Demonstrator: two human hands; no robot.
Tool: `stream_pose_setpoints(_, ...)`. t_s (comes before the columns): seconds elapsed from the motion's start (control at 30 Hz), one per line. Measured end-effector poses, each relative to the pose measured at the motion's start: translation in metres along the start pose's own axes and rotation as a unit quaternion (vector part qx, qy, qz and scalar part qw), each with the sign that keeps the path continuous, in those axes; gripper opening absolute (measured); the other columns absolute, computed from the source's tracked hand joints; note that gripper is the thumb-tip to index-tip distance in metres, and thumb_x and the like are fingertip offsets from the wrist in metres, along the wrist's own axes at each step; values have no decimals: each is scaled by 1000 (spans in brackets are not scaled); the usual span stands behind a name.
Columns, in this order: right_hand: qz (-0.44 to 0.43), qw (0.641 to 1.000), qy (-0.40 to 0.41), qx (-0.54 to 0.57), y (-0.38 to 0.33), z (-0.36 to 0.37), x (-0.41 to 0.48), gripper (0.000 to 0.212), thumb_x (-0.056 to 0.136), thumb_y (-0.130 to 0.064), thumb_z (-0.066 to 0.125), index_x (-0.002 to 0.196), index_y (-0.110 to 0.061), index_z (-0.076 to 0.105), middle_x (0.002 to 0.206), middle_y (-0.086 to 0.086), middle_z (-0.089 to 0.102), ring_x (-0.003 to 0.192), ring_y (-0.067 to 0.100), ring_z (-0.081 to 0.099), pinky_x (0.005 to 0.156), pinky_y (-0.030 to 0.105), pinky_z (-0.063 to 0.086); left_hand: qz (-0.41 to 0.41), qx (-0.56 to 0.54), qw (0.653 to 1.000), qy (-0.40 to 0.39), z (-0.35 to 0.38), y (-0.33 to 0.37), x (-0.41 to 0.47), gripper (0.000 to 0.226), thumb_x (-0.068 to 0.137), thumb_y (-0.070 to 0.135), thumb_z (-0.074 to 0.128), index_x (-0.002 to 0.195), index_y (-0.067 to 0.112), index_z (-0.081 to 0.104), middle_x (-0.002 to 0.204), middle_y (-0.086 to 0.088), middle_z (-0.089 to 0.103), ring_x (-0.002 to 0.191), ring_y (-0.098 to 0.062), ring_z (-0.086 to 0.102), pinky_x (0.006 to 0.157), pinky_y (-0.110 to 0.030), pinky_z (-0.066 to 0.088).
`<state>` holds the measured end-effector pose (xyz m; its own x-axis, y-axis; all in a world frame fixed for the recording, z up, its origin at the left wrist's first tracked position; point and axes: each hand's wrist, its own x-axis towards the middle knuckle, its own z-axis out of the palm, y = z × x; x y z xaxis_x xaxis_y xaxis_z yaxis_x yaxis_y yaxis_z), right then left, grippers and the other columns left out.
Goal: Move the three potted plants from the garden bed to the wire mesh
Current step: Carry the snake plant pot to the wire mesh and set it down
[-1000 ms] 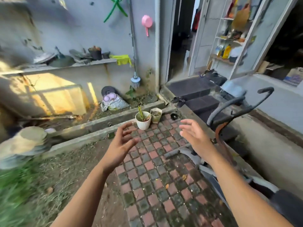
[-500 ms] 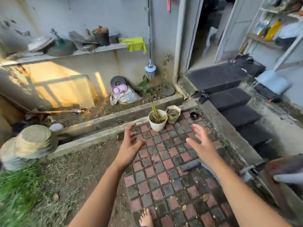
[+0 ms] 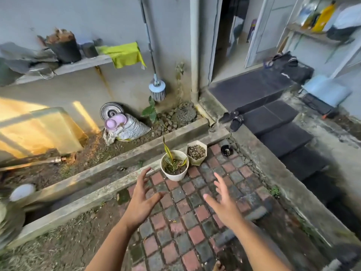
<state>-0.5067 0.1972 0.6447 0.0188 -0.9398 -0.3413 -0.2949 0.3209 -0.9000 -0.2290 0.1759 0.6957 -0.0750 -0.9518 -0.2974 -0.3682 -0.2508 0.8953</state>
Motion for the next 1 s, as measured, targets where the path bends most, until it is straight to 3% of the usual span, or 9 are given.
stream_pose_setpoints(0.23,56,998,27,26,94,19,146,75,99,-35,69,150,-57,18,165,0,34,148,13,34,116,37,30,-29,-28,999,11,32,-106,155,78,96,26,71,152,52,25,165,-9,33,152,-26,41,127,-55,38)
stream_pose_setpoints(0.37,54,996,52,47,181,53,223,82,97,-36,71,155,-52,16,157,-5,37,146,10,35,111,32,30,-28,-31,999,0,68,-220,246,78,106,5,64,161,40,20,160,-6,34,150,-23,40,103,-23,48)
stream_pose_setpoints(0.47,42,993,71,84,253,88,284,88,92,-42,76,156,-49,17,156,-4,39,143,13,38,111,36,33,-26,-31,999,-18,90,-310,309,88,101,4,72,165,35,19,162,-2,34,145,-18,40,100,-14,47)
stream_pose_setpoints(0.57,36,986,97,134,325,124,348,83,91,-42,75,154,-51,21,160,2,39,144,17,41,116,43,36,12,-10,999,-27,102,-397,366,97,93,14,85,161,39,20,167,4,28,155,-25,32,123,-36,37)
stream_pose_setpoints(0.67,17,976,129,173,387,159,411,79,96,-40,72,156,-47,22,162,9,40,141,16,44,112,40,38,48,4,999,-23,110,-468,413,117,82,30,92,166,35,10,176,0,14,162,-28,24,132,-50,28)
stream_pose_setpoints(0.73,-8,974,126,190,420,183,447,82,89,-46,71,156,-47,23,162,11,38,138,14,43,115,43,38,92,28,995,-25,120,-509,440,124,81,22,94,168,27,6,176,1,10,165,-27,22,135,-52,26)
stream_pose_setpoints(0.8,-39,971,118,206,445,206,477,87,84,-49,72,156,-46,23,163,14,36,137,13,40,118,43,37,123,15,992,-12,134,-542,461,129,78,16,94,168,19,2,175,-12,17,163,-33,28,130,-37,38)
stream_pose_setpoints(0.87,-73,966,109,222,461,225,502,99,77,-53,75,158,-41,21,163,14,33,136,6,42,116,33,38,158,-20,987,14,146,-564,481,131,78,13,96,167,14,-1,171,-23,25,161,-40,32,124,-27,44)
stream_pose_setpoints(1.0,-139,945,104,279,494,247,536,103,72,-45,79,156,-41,20,158,5,32,114,-32,50,90,6,49,173,-94,978,70,165,-590,514,142,61,53,102,157,39,-1,170,-20,30,157,-34,44,128,-62,37)
